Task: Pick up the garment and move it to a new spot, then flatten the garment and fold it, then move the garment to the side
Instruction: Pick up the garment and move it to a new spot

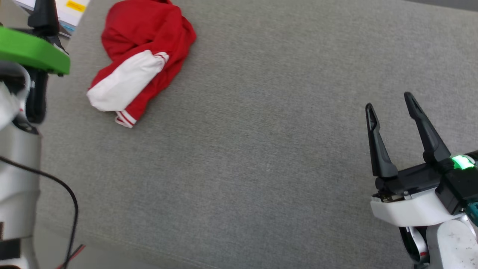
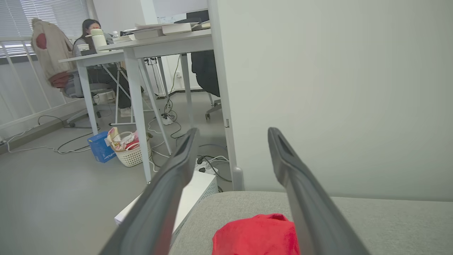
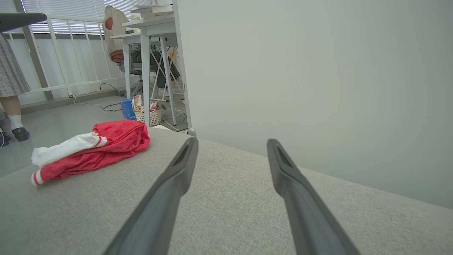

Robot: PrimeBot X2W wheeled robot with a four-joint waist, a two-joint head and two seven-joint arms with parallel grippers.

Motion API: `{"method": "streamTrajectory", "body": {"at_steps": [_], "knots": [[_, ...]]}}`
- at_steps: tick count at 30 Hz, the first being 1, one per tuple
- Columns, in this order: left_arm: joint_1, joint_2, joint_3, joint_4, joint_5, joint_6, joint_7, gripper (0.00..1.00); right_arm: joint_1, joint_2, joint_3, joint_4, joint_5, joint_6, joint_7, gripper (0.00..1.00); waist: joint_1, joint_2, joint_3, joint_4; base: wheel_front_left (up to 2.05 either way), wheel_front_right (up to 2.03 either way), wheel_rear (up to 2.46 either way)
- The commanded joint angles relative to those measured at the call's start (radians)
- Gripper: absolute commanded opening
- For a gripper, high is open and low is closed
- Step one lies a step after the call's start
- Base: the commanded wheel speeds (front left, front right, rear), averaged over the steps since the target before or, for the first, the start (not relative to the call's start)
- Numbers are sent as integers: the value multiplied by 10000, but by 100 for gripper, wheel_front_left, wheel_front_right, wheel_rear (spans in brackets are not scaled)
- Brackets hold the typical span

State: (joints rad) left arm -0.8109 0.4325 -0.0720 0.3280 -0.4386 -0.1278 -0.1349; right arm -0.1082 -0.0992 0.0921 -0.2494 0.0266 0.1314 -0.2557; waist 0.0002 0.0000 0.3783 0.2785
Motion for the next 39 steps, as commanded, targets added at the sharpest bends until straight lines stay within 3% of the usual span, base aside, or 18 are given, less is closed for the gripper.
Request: {"method": "streamTrajectory", "body": {"at_steps": [1,8,17,22,31,32,33,39], "knots": [[-321,288,-315,112,-282,-26,372,100,-243,-50,5,-111,-77,-7,-61,100,-2,0,638,-624,0,0,0],[-1509,1922,-2673,284,-2705,-27,3669,100,-566,-138,25,-329,-65,-7,-61,100,-2,0,1116,-1068,0,0,0],[-2190,2953,-4618,708,-4728,-28,8048,100,-746,-138,85,-440,-32,-7,-61,100,-2,0,1687,-1483,0,0,0],[-2188,3108,-5098,1264,-5092,-28,9117,100,-911,-156,108,-459,4,-7,-61,100,-2,0,2005,-1695,0,0,0],[-1445,2627,-5891,2658,-5284,-28,9380,100,-1061,-105,102,-352,57,-7,-61,100,-2,0,2161,-1927,0,0,0],[-1420,2592,-5956,2750,-5310,-28,9340,10,-1051,-92,97,-326,67,-7,-61,100,-2,0,2120,-1928,0,0,0],[-1432,2577,-6008,2739,-5320,-28,9176,0,-1032,-80,87,-297,77,-7,-61,100,-2,0,2067,-1917,0,0,0],[-1670,2766,-6226,2131,-5361,-28,7834,0,-849,-7,49,-162,172,-7,-61,100,-2,0,1381,-1768,0,0,0]]}}
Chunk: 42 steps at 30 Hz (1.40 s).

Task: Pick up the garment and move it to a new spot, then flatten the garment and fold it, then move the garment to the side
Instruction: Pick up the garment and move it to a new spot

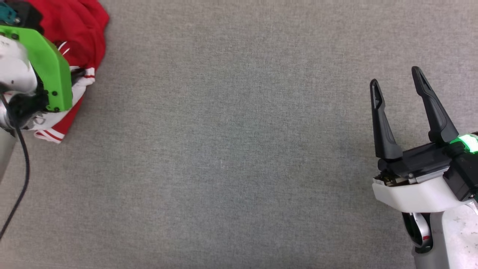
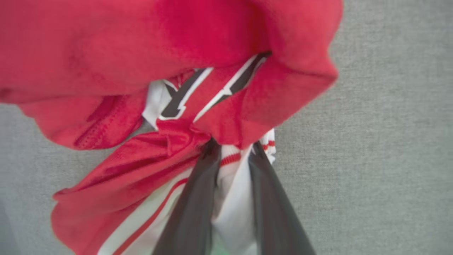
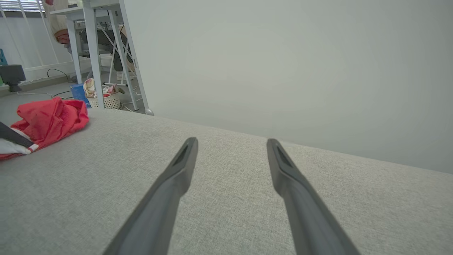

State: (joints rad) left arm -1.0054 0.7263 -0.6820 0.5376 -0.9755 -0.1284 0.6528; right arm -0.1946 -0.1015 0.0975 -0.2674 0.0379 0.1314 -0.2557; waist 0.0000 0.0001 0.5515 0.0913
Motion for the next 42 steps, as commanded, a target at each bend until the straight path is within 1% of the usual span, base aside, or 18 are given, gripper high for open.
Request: {"method": "streamTrajectory", "body": {"at_steps": [1,6,10,13,15,19,25,28,34,38,42], "knots": [[256,-116,-200,-214,-58,-23,-300,0,68,43,-3,49,89,-7,-61,100,0,-1,-537,136,0,0,0],[136,351,-789,-1532,-53,-23,-1267,0,382,176,-83,195,227,-7,-61,100,0,-1,-1438,344,0,0,0],[96,632,-1437,-2621,-27,-23,-1611,0,606,273,-125,271,314,-7,-61,100,0,-1,-2001,428,0,0,0],[95,602,-1887,-3297,4,-23,-1863,0,730,345,-152,324,384,-7,-61,100,0,-1,-2324,399,0,0,0],[81,452,-2171,-3652,74,-23,-2039,0,810,385,-165,341,427,-7,-61,100,0,-1,-2473,344,0,0,0],[-62,-212,-2777,-4066,269,-23,-2355,0,920,447,-261,332,493,-7,-61,100,0,-1,-2698,95,0,0,0],[-599,-1691,-3721,-3984,537,-23,-2907,0,987,495,-557,280,548,-7,-61,100,0,-1,-2732,-520,0,0,0],[-903,-2526,-4240,-3569,573,-23,-3200,0,940,505,-681,236,575,-7,-61,100,0,-1,-2584,-941,0,0,0],[-1046,-3944,-5378,-2299,723,-23,-3874,0,902,510,-1153,160,863,-7,-61,100,0,-1,-2127,-1593,0,0,0],[-642,-4794,-5816,-1448,812,-23,-4175,0,893,511,-1454,167,998,-7,-61,100,0,-1,-1852,-1777,0,0,0],[30,-5422,-5967,-955,1126,-23,-3995,0,776,512,-1500,152,1053,-7,-61,100,0,-1,-1610,-1873,0,0,0]]}}
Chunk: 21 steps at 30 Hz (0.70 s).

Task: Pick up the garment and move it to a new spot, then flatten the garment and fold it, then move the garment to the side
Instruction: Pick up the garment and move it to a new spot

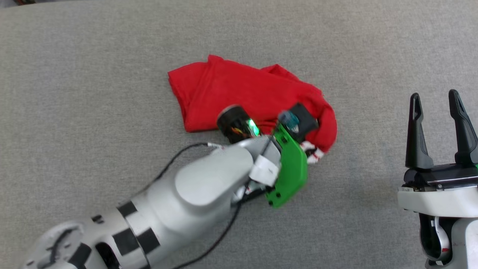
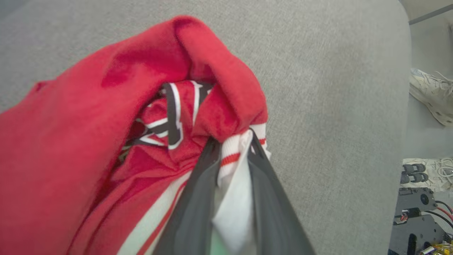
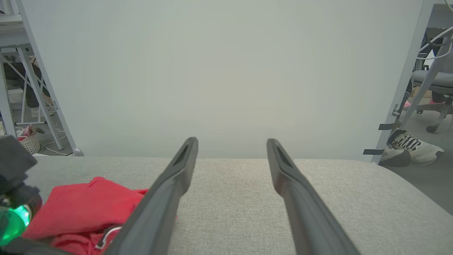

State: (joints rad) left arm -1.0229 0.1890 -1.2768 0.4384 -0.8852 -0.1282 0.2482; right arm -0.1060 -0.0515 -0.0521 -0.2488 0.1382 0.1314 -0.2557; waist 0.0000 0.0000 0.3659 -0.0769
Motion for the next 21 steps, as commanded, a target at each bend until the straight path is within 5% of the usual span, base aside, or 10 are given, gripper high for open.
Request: {"method": "streamTrajectory", "body": {"at_steps": [1,7,9,18,21], "knots": [[482,-203,-25,42,498,-25,302,0,-148,11,-1,-36,55,-7,-61,100,0,0,302,-202,0,0,0],[1319,-579,-32,-42,1226,-25,555,0,-304,12,97,95,11,-7,-61,100,0,0,320,-94,0,0,0],[1181,-602,-33,113,1379,-25,-16,100,-237,12,94,147,-1,-7,-61,100,0,0,156,-4,0,0,0],[1084,-761,297,487,1314,39,-3069,100,395,12,-16,361,-72,-7,-61,100,0,0,-1115,559,0,0,0],[1240,-580,679,496,1465,516,-4017,100,655,12,-44,390,-97,-7,-61,100,0,0,-1566,778,0,0,0]]}}
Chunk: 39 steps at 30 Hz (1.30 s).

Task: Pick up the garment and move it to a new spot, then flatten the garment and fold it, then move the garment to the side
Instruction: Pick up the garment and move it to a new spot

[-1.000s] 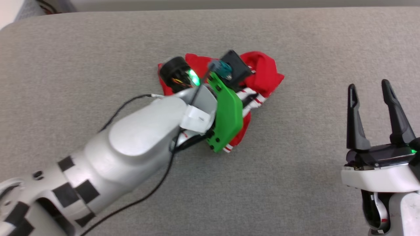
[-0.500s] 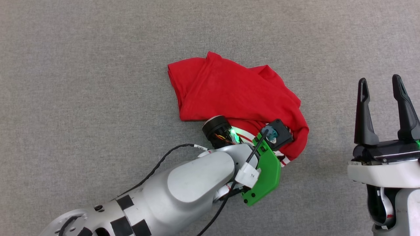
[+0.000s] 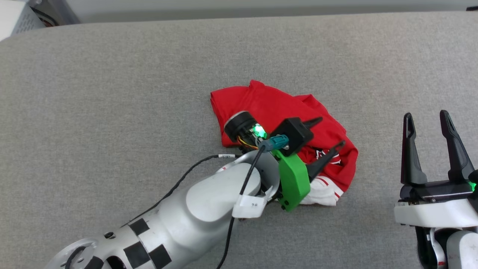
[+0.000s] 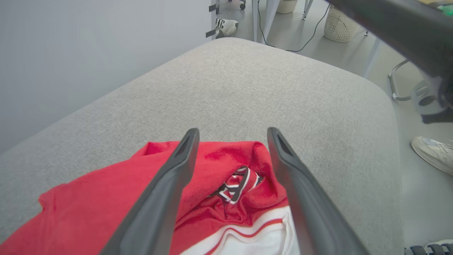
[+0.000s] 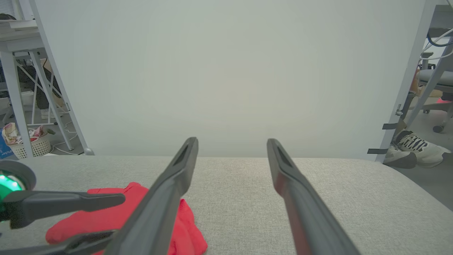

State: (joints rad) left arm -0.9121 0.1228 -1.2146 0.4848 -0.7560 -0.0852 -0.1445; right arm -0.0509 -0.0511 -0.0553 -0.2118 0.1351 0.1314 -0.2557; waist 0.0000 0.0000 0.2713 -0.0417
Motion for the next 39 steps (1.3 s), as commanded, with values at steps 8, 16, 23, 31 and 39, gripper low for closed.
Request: {"method": "streamTrajectory", "body": {"at_steps": [8,16,23,31,39], "knots": [[1063,1176,1614,-280,508,1778,-1146,100,699,8,-163,111,47,-7,-61,100,0,0,-1492,811,0,0,0],[3820,2182,5137,-2402,1988,3130,-1170,100,1169,8,-310,378,255,-7,-61,100,0,0,-2044,1034,0,0,0],[6174,2129,7381,-3217,2838,3070,-1171,100,1425,9,-176,631,190,-7,-61,100,0,0,-2332,1086,0,0,0],[7960,1477,8965,-3595,3766,2234,-1172,100,1663,9,79,926,142,-7,-61,100,0,0,-2520,1076,0,0,0],[8807,661,9909,-3658,4612,1434,-1172,100,1996,9,385,1341,197,-7,-61,100,0,0,-2707,1061,0,0,0]]}}
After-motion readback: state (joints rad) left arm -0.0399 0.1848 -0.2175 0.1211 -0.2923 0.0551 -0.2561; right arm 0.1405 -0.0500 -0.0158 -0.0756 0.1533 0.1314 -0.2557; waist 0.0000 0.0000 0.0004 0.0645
